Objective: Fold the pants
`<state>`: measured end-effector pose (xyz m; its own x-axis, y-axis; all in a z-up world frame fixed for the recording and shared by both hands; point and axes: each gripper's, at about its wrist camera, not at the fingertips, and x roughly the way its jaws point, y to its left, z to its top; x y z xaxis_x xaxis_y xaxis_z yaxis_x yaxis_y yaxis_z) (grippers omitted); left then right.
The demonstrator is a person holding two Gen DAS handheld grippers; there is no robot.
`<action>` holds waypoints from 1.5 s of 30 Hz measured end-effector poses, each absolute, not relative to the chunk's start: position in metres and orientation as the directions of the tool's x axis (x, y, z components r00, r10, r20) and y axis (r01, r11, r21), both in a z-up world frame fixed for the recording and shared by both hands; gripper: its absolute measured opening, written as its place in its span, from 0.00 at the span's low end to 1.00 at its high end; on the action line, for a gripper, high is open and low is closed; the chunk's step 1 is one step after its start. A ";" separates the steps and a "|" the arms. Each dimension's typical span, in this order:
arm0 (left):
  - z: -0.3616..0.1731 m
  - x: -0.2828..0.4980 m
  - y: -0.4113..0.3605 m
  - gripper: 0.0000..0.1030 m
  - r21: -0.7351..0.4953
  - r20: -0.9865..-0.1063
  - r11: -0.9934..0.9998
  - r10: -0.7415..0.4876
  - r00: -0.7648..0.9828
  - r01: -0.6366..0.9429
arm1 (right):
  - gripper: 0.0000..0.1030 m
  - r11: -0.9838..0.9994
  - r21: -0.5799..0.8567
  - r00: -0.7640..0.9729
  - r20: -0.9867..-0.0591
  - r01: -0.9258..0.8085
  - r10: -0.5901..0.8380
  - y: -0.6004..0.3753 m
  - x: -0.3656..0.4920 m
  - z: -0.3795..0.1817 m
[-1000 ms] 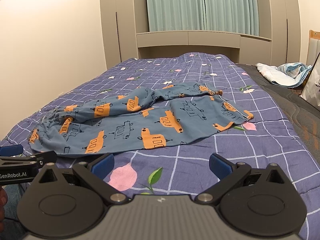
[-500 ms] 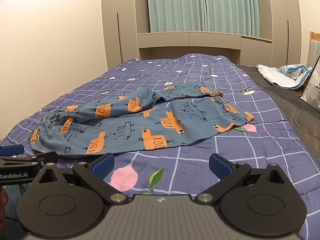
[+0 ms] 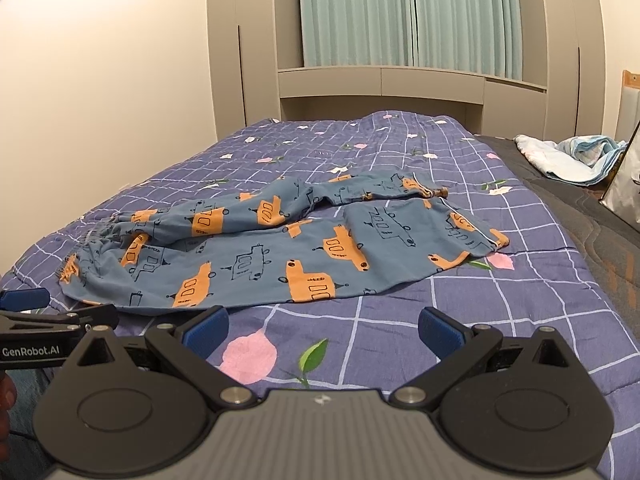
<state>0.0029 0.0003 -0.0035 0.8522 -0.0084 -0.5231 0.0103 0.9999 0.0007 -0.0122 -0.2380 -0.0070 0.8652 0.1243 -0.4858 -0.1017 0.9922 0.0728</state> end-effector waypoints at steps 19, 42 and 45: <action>-0.009 0.019 0.007 1.00 -0.009 -0.560 1.000 0.004 0.829 -0.011 | 1.00 0.988 0.069 0.868 -0.472 -0.136 0.152 -0.235 0.000 -0.005; 0.047 0.168 0.085 1.00 0.138 -0.562 0.985 0.166 0.810 -0.106 | 1.00 0.889 0.085 0.758 -0.490 -0.450 0.430 -0.209 0.155 0.043; 0.049 0.203 0.108 1.00 0.163 -0.562 0.981 0.183 0.806 -0.109 | 1.00 0.865 0.050 0.728 -0.517 -0.499 0.450 -0.200 0.196 0.043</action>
<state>0.2030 0.1082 0.0493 0.8063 0.1834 -0.5624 -0.1093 0.9805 0.1631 0.1961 -0.1997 0.0429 0.7285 0.4498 -0.5167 -0.4989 0.8652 0.0498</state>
